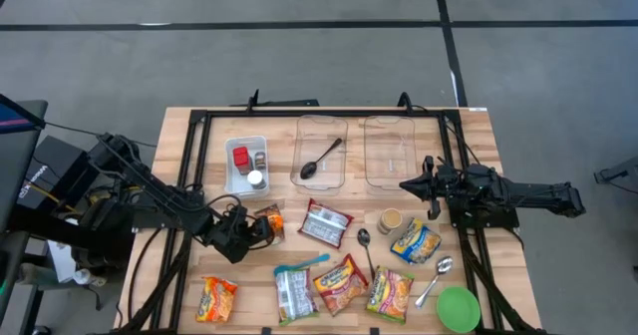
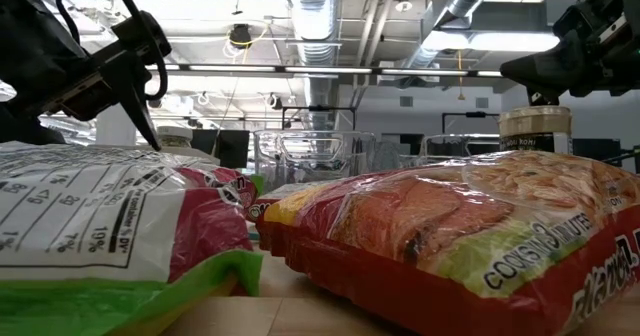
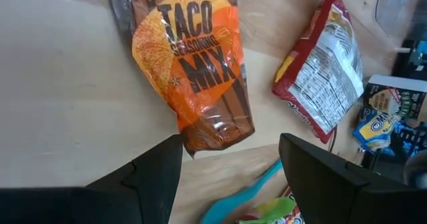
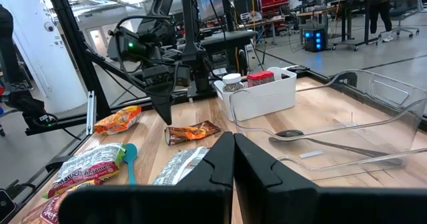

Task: Pick & Place Food Item
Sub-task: Put the orange seasoning pack into the white bin

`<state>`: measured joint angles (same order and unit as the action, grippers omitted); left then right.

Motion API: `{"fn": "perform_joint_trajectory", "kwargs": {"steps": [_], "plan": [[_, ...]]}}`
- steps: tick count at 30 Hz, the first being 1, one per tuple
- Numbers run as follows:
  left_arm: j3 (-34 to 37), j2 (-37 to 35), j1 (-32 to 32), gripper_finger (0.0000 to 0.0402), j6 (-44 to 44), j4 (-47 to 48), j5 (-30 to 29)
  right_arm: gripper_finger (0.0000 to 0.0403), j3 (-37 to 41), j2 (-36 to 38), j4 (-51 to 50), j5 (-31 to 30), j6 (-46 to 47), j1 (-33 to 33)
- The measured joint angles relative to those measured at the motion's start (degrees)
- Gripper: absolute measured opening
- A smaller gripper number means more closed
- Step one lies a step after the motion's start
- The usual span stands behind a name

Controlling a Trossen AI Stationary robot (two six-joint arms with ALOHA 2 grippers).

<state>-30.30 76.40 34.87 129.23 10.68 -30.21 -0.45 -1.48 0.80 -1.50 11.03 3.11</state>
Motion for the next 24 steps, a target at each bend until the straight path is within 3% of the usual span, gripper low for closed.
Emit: {"fn": "perform_joint_trajectory", "kwargs": {"steps": [11,24], "plan": [[6.2,-0.3,2.6,0.0245,-2.0,-10.8,-4.1,0.0000,0.0,0.0,0.0,0.0,0.0,0.0],[9.1,-0.3,7.4,0.0245,-3.4,-13.0,-7.9,0.0000,0.0,0.0,0.0,0.0,0.0,0.0]]}}
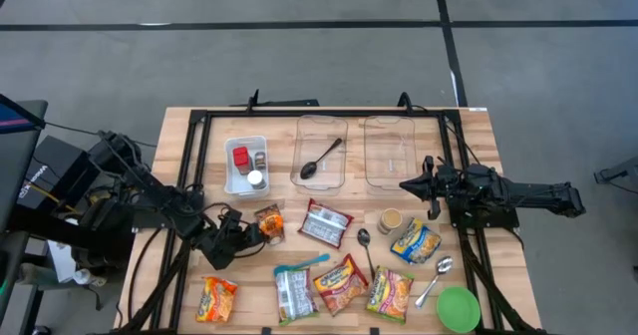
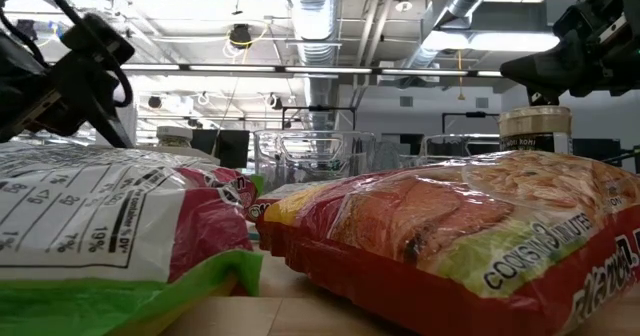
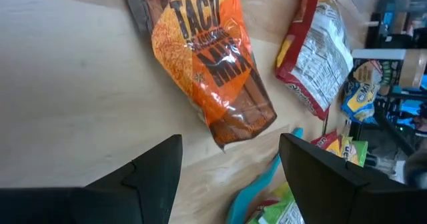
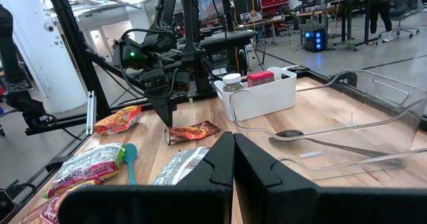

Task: Pick & Place Food Item
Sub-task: Put the orange seasoning pack into the white bin

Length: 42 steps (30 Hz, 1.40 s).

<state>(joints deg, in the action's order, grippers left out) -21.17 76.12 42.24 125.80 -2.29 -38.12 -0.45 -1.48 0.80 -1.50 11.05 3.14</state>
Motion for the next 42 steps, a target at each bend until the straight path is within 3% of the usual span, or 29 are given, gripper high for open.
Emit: {"fn": "perform_joint_trajectory", "kwargs": {"steps": [11,42], "plan": [[0.4,0.0,0.7,0.0245,-6.9,-1.3,-0.1,0.0000,0.0,0.0,0.0,0.0,0.0,0.0],[0.4,0.0,-1.7,0.0245,-0.6,-1.5,-0.5,0.0000,0.0,0.0,0.0,0.0,0.0,0.0]]}}
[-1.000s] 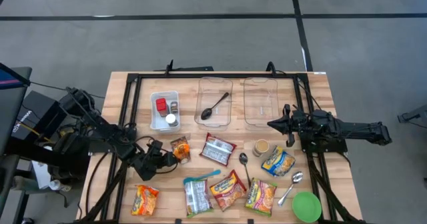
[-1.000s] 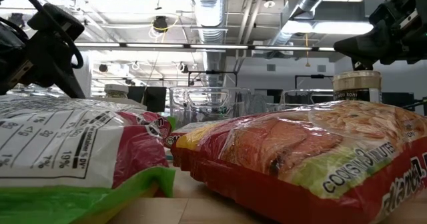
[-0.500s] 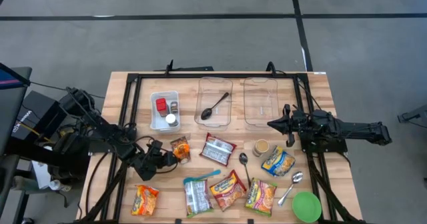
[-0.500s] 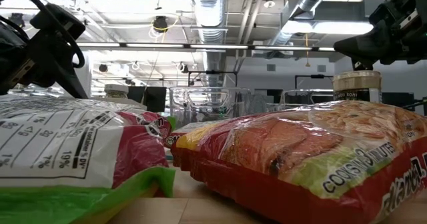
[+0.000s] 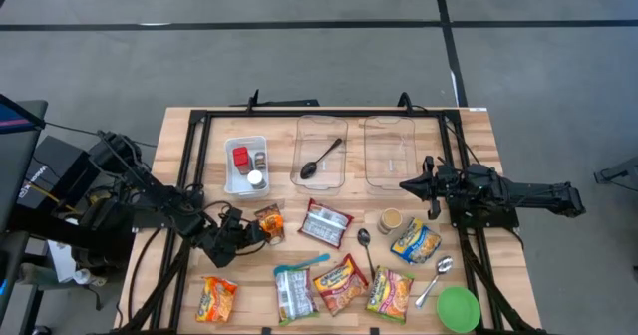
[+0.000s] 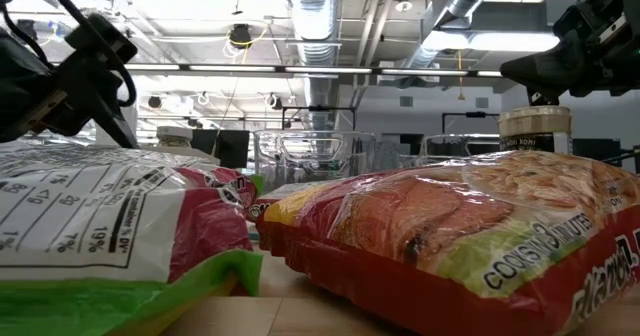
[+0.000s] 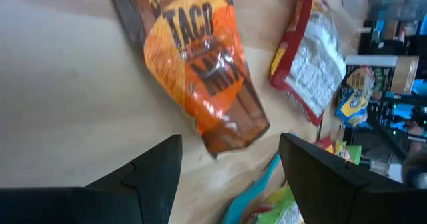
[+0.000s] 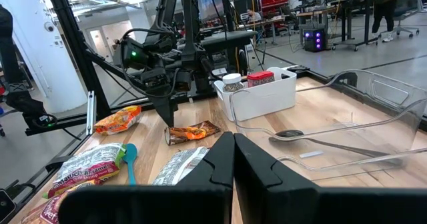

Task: Pick & Place Food Item
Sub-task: Put the orange seasoning pack into the white bin

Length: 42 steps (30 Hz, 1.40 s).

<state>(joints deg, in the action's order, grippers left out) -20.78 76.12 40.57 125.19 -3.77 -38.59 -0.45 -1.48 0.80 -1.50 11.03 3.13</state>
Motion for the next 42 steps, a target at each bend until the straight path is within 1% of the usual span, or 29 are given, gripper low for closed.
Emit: {"fn": "perform_joint_trajectory", "kwargs": {"steps": [5,9,14,18,25,34,42], "plan": [[0.0,0.0,-2.1,0.0240,0.3,0.0,0.2,0.0000,0.0,0.0,0.0,0.0,0.0,0.0],[0.0,0.0,-2.7,0.0217,1.2,0.1,2.1,0.0000,0.0,0.0,0.0,0.0,0.0,0.0],[0.0,0.0,-2.7,0.0187,2.6,0.2,2.2,0.0000,0.0,0.0,0.0,0.0,0.0,0.0],[0.0,0.0,-2.8,0.0174,2.7,0.3,2.2,0.0000,0.0,0.0,0.0,0.0,0.0,0.0],[0.0,1.0,-4.2,0.0171,2.8,-0.1,5.8,0.0000,0.0,0.0,0.0,0.0,0.0,0.0],[0.0,1.1,-5.8,0.0175,2.7,-0.3,5.9,0.0000,0.0,0.0,0.0,0.0,0.0,0.0],[0.0,1.1,-6.0,0.0172,2.6,-0.7,6.0,0.0000,0.0,0.0,0.0,0.0,0.0,0.0]]}}
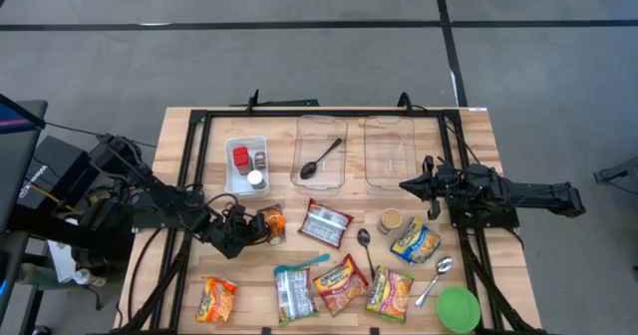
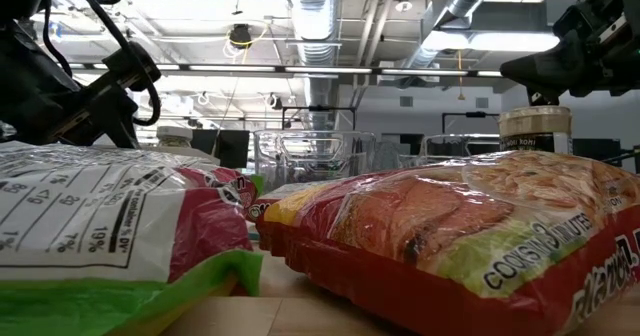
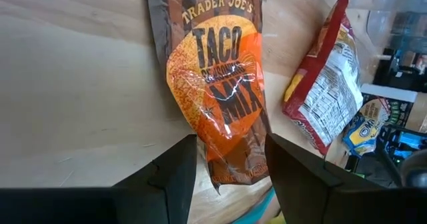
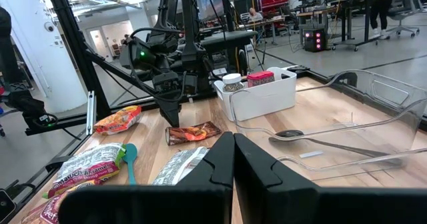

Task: Pick & Place Food Item
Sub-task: Put the orange seasoning pack into the white bin

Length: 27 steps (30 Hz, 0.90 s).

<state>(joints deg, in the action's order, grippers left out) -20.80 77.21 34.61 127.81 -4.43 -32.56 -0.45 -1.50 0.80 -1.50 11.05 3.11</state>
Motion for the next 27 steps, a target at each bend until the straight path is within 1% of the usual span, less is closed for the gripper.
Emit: {"fn": "perform_joint_trajectory", "kwargs": {"steps": [4,10,16,21,27], "plan": [[0.0,0.1,-0.3,0.0172,0.0,0.0,2.1,0.0000,0.0,0.0,0.0,0.0,0.0,0.0],[0.0,0.2,-0.3,0.0172,-0.3,0.0,2.2,0.0000,0.0,0.0,0.0,0.0,0.0,0.0],[0.0,0.2,-1.7,0.0172,-0.6,0.0,2.4,0.0000,0.0,0.0,0.0,0.0,0.0,0.0],[0.0,0.2,-2.6,0.0172,-2.1,-0.6,4.1,0.0000,0.0,0.0,0.0,0.0,0.0,0.0],[0.0,0.2,-3.2,0.0172,-3.2,-0.7,4.2,0.0000,0.0,0.0,0.0,0.0,0.0,0.0]]}}
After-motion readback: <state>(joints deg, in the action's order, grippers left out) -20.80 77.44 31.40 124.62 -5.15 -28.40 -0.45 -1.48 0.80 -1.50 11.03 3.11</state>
